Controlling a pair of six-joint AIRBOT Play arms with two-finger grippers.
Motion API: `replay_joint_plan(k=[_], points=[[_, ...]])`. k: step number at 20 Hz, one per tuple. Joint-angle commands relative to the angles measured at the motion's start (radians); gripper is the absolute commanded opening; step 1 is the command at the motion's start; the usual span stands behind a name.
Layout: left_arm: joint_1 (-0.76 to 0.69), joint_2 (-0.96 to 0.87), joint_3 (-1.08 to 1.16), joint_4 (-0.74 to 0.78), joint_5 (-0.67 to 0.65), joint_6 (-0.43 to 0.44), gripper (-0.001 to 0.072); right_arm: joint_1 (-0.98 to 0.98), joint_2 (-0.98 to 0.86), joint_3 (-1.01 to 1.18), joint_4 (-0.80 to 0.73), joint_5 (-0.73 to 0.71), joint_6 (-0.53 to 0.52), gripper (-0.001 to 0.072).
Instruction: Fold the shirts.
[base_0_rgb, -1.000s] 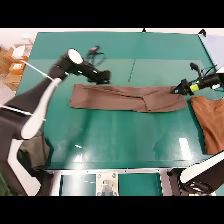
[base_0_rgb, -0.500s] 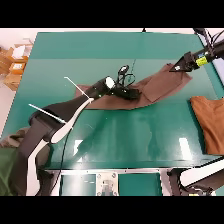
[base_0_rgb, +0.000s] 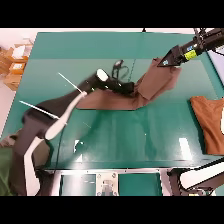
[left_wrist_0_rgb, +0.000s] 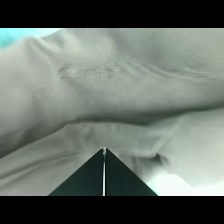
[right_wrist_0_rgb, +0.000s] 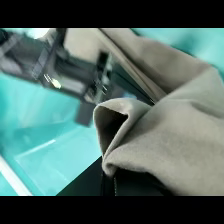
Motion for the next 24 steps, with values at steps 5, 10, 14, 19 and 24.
replay_joint_plan(k=[5,10,14,19,24], points=[[0.352,0.165,0.185,0.65,-0.684,-0.084,0.0023,0.314,-0.042,-0.047,0.085,-0.335,0.045,0.0022],[0.538,0.192,0.18,0.809,-0.755,-0.084,0.0023,0.663,-0.299,-0.047,0.094,-0.813,0.045,0.0071],[0.598,0.192,0.18,0.808,-0.753,-0.068,0.0023,0.788,-0.426,-0.043,0.138,-0.998,0.072,0.043],[0.598,0.192,0.18,0.777,-0.767,-0.039,0.0023,0.483,-0.241,-0.038,0.004,-0.634,0.178,0.0354],[0.598,0.192,0.18,0.761,-0.769,-0.04,0.0024,0.188,-0.136,-0.113,-0.135,-0.323,0.27,0.0422]])
